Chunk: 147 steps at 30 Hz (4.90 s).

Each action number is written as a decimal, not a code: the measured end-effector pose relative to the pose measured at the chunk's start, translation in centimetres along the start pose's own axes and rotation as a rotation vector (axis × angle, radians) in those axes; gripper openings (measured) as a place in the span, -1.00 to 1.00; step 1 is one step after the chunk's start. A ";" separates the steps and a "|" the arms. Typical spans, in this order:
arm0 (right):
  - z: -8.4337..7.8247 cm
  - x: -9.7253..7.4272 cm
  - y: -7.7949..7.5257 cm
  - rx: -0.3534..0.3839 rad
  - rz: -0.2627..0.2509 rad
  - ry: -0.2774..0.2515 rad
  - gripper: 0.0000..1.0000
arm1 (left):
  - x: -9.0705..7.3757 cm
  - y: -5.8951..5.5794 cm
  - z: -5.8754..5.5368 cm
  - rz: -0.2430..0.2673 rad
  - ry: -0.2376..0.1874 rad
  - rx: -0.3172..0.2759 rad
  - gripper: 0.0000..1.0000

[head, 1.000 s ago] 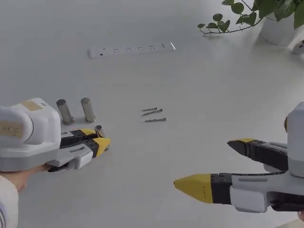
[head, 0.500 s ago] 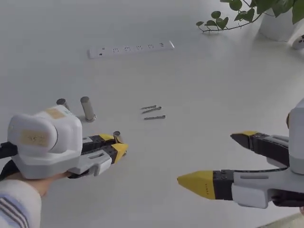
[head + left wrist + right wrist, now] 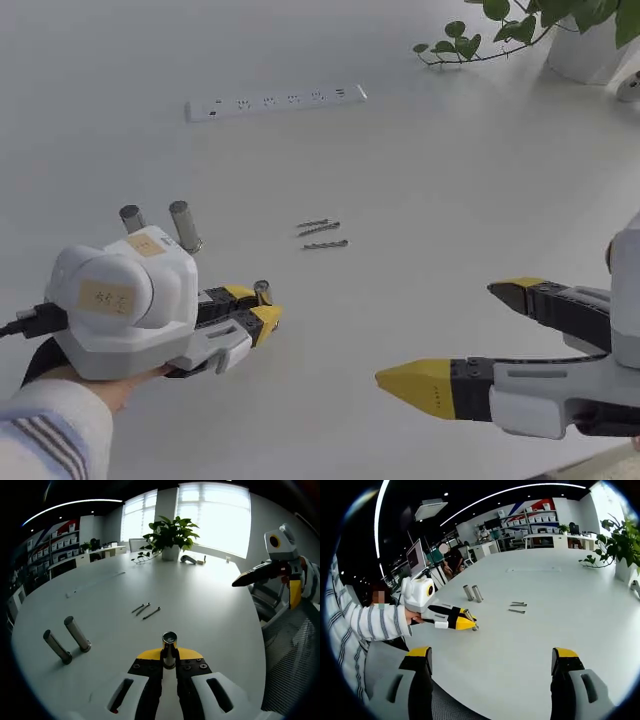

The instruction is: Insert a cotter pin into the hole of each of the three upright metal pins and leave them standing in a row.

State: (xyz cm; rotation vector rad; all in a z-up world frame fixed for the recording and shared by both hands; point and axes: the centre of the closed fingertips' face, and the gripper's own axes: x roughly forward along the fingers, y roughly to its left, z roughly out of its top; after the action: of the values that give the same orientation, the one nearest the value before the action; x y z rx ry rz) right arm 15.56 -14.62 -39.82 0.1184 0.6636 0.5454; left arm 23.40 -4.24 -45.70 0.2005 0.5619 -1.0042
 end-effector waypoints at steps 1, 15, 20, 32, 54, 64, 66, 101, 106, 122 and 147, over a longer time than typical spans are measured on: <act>0.0 0.0 0.0 -0.001 -0.001 -0.001 0.97 | 0.0 0.0 0.0 0.001 0.000 0.001 -0.90; -0.3 -0.2 -0.2 0.008 -0.002 -0.003 0.97 | 0.7 -0.7 -0.8 0.009 0.020 0.036 -0.90; -0.3 -0.4 0.0 0.006 0.004 -0.001 0.97 | 0.8 -1.0 -1.2 0.011 0.021 0.045 -0.90; -0.4 -0.4 0.3 0.016 0.014 -0.004 0.97 | 0.5 -1.4 -1.3 0.002 0.009 0.059 -0.89; -0.2 -0.2 1.2 -0.008 0.037 0.011 0.97 | -2.3 -1.5 -0.9 -0.013 0.022 0.103 -0.51; -0.1 0.1 1.6 -0.018 0.049 0.025 0.97 | -5.6 -0.8 -0.6 -0.002 -0.052 0.003 0.17; -0.2 0.2 1.7 -0.024 0.054 0.034 0.97 | -6.2 -0.8 -0.5 -0.022 -0.063 -0.017 0.24; 4.0 2.2 0.3 -0.186 0.103 0.085 0.92 | -10.3 -1.8 -3.0 0.015 -0.033 -0.184 0.98; 5.6 2.7 -0.8 -0.260 0.084 0.080 0.85 | -10.5 -1.9 -2.7 0.027 -0.054 -0.199 0.98; 9.6 6.8 -4.1 -0.502 0.104 0.176 0.47 | -11.3 -1.8 -2.7 0.066 -0.102 -0.248 0.93; 9.8 13.3 -6.4 -0.740 0.185 0.399 -0.36 | -12.7 -1.3 -3.0 0.087 -0.132 -0.307 0.90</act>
State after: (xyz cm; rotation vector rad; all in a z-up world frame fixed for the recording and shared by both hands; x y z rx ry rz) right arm 33.15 -12.55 -41.19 -0.6435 0.8007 0.9748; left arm 16.09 5.68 -41.34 -0.1123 0.5743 -0.8280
